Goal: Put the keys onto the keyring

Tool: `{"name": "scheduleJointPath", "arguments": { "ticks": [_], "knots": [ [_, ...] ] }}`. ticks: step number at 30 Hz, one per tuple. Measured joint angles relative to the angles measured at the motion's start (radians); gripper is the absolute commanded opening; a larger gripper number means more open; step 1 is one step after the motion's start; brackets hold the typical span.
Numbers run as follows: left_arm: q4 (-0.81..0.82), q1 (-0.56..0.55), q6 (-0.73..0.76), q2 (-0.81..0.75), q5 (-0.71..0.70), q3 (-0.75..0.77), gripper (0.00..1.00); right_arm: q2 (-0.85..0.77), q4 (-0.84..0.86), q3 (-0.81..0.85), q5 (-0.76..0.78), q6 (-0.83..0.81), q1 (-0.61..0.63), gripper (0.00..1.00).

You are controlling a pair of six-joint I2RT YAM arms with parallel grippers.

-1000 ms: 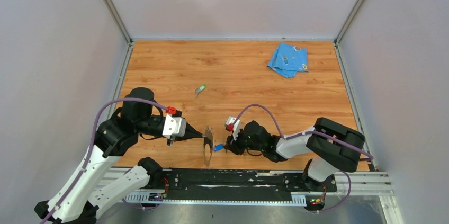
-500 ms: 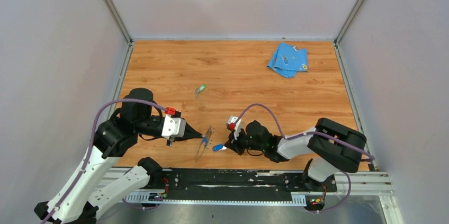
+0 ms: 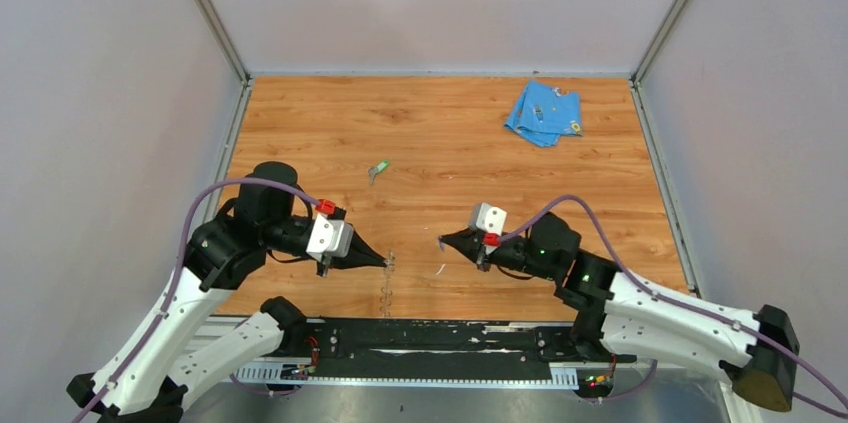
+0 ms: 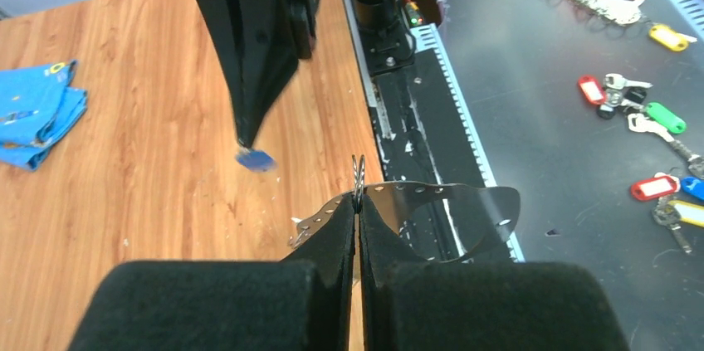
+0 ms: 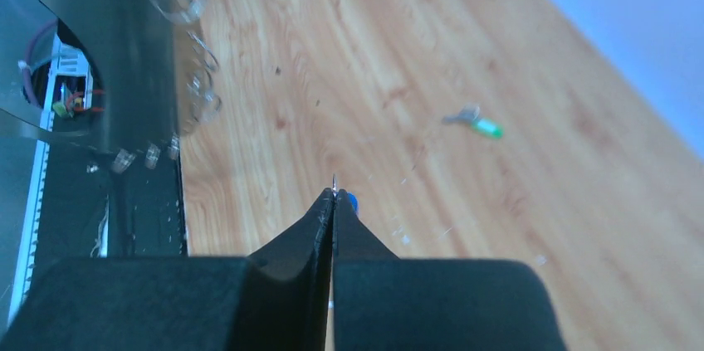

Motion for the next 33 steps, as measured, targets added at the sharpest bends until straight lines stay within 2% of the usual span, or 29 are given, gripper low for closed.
{"name": "scheduleJointPath", "arguments": {
  "ticks": [5,10,15,24,33],
  "knots": [
    [0.0,0.0,0.0,0.045,0.066,0.0,0.0,-0.087,-0.227,0.195,-0.026,-0.195,0.024,0.0],
    [0.0,0.0,0.005,0.115,0.129,0.007,0.0,-0.019,-0.415,0.407,-0.055,-0.381,0.072,0.0],
    [0.0,0.0,0.039,0.15,0.155,0.031,0.0,0.042,-0.561,0.532,-0.087,-0.541,0.131,0.0],
    [0.005,0.0,0.136,0.132,0.172,0.06,0.0,0.075,-0.708,0.644,-0.15,-0.73,0.153,0.0],
    [0.037,0.0,0.114,0.161,0.177,0.073,0.0,0.095,-0.723,0.658,-0.149,-0.83,0.249,0.0]
  ]
}}
